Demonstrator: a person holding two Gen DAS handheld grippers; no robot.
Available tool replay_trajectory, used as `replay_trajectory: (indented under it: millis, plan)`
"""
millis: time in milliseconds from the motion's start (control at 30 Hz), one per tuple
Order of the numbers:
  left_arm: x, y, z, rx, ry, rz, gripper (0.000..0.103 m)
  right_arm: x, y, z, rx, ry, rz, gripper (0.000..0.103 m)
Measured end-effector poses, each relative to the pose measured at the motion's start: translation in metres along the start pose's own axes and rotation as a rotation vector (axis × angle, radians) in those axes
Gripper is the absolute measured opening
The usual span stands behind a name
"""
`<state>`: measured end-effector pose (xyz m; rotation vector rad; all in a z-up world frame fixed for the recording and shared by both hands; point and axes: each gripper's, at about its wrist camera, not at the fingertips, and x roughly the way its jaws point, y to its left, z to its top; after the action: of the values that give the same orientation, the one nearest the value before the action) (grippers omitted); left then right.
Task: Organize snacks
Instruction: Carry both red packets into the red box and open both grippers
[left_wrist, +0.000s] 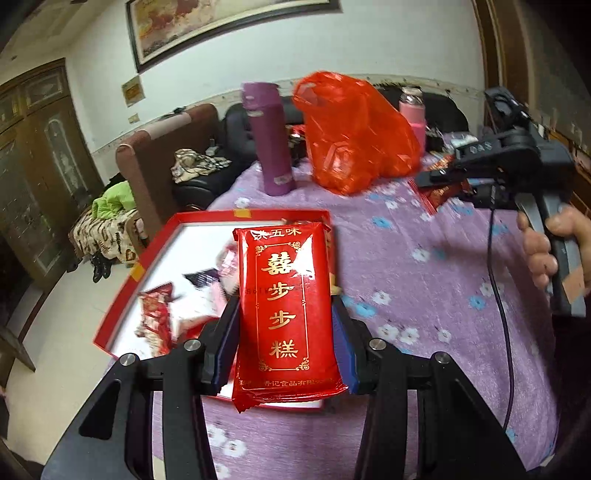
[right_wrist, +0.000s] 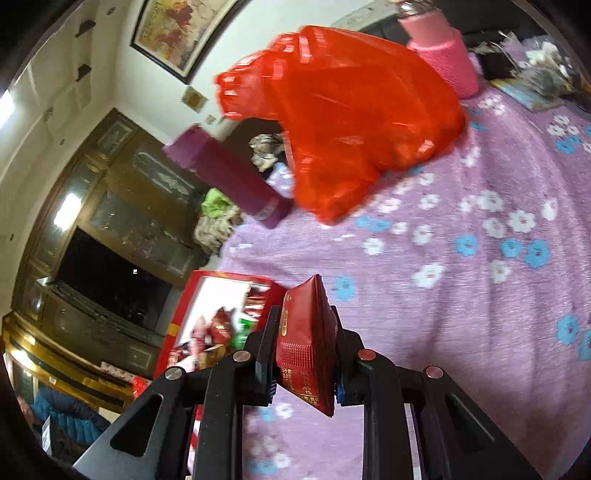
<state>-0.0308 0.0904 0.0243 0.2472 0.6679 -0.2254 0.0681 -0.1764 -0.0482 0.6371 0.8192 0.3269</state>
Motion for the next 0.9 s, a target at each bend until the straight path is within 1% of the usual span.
replay_trajectory:
  millis: [133, 300, 367, 633, 900]
  plan:
    - [-0.008, 0.028, 0.006, -0.047, -0.039, 0.046, 0.045, 0.002, 0.030, -0.006, -0.032, -0.009, 0.064, 0.021]
    - [-0.009, 0.057, 0.004, -0.098, -0.051, 0.110, 0.045, 0.006, 0.067, -0.014, -0.093, -0.031, 0.142, 0.021]
    - [-0.005, 0.069, 0.001, -0.121, -0.040, 0.134, 0.045, 0.009, 0.077, -0.019, -0.116, -0.031, 0.152, 0.021]
    - [0.016, 0.100, -0.007, -0.172, 0.004, 0.212, 0.045, 0.038, 0.097, -0.036, -0.146, 0.053, 0.166, 0.021]
    - [0.032, 0.103, -0.014, -0.174, 0.036, 0.226, 0.045, 0.070, 0.123, -0.053, -0.190, 0.132, 0.169, 0.021]
